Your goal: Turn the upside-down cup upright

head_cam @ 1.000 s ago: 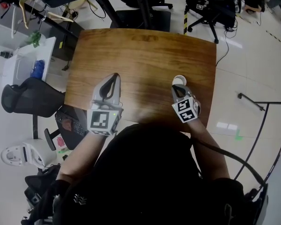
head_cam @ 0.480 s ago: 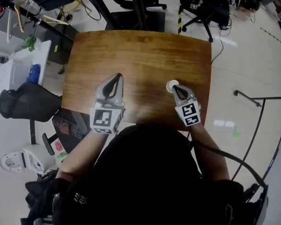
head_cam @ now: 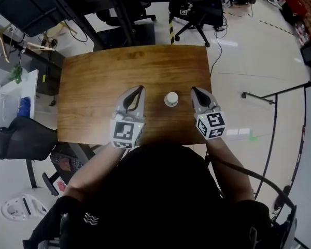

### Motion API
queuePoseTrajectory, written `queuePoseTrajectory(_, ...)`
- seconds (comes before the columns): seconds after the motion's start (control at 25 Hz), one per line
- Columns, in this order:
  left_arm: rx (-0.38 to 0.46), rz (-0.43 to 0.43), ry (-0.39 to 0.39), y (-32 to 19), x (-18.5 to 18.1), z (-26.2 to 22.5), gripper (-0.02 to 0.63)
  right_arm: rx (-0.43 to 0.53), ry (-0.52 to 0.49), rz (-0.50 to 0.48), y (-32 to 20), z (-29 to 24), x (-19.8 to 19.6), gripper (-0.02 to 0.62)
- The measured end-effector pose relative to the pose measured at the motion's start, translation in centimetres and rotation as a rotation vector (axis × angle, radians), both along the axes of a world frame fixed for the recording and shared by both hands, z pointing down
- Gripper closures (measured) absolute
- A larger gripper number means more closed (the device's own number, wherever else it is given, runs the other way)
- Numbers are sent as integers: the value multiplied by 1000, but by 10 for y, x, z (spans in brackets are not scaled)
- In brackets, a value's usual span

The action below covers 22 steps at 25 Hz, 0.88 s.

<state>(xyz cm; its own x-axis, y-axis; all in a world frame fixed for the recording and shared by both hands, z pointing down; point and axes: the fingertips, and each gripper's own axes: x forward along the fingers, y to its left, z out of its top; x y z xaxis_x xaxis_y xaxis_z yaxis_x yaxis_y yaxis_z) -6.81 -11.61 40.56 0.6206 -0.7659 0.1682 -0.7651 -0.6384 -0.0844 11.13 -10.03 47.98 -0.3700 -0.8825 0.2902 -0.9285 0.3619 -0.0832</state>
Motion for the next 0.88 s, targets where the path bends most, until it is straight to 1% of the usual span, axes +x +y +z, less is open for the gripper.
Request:
queuePoseTrajectory(0.08, -14, 8, -8, -2, 5, 10, 606, -26, -14, 37, 10, 11, 6, 594)
queuePoseTrajectory(0.2, -9, -18, -22, -3, 3, 22, 606, -47, -10, 75, 22, 21, 10, 594)
queuePoseTrajectory(0.28, 1, -22, -23, -2, 4, 24, 606, -44, 5, 77, 24, 20, 10, 594)
queuePoseTrajectory(0.48, -5, -9, -15, 0, 8, 26, 606, -29, 18, 91, 26, 13, 13, 594)
queuePoseTrajectory(0.64, 25, -4, 6, 2, 8, 13, 606, -23, 26, 98, 28, 11, 11, 595)
queuePoseTrajectory(0.88, 33, -5, 9, 0, 0, 7, 606, -18, 21, 116, 24, 11, 11, 594)
